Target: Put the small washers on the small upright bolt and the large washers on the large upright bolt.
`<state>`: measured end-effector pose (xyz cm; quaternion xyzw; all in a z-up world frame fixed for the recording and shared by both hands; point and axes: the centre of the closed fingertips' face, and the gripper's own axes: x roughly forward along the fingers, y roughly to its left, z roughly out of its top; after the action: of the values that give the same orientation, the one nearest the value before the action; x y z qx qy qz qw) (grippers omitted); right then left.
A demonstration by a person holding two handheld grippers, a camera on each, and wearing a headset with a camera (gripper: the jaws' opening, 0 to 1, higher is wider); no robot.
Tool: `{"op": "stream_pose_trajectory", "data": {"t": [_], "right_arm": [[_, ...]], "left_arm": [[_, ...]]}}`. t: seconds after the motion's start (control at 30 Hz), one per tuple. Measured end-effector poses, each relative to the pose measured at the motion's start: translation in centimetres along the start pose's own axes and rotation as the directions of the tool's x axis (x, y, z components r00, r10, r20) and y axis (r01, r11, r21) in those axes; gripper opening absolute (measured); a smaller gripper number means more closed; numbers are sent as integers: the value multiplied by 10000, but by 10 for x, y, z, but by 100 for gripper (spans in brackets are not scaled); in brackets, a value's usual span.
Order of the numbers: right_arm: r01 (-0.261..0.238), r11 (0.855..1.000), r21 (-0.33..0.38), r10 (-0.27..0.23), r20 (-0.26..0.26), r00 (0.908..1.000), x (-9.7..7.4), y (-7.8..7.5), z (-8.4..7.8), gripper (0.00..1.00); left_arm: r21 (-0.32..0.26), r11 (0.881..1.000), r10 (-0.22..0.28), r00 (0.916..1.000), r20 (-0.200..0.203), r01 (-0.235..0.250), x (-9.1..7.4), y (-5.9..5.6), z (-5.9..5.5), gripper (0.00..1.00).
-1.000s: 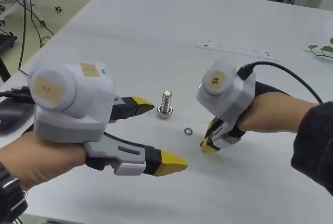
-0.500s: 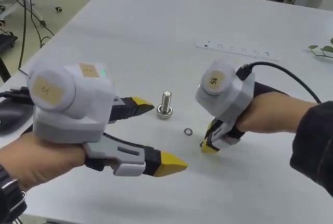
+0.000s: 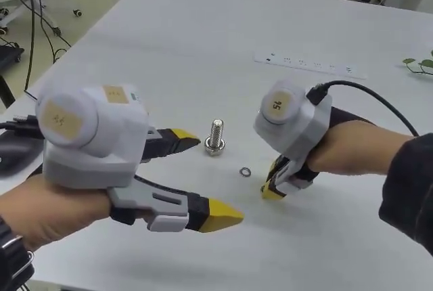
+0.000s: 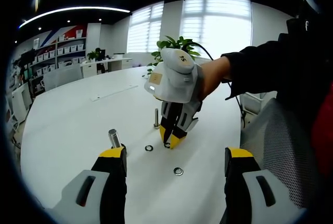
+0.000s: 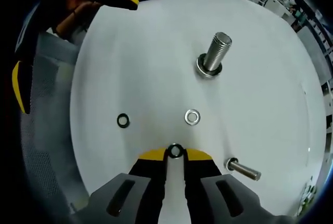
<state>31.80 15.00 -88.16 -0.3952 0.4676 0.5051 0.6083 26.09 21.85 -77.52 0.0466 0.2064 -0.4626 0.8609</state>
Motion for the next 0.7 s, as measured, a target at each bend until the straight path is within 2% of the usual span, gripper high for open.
{"op": "stream_pose_trajectory", "data": {"t": [0.37, 0.7], "right_arm": [[-85, 10000, 3, 85, -122, 9999, -3, 1, -5, 13], [-45, 9994, 334, 45, 16, 10000, -26, -4, -15, 13]], "left_arm": [[3, 10000, -7, 10000, 14, 7, 0, 0, 0, 77], [18, 10000, -37, 10000, 56, 37, 0, -1, 1, 77]]}}
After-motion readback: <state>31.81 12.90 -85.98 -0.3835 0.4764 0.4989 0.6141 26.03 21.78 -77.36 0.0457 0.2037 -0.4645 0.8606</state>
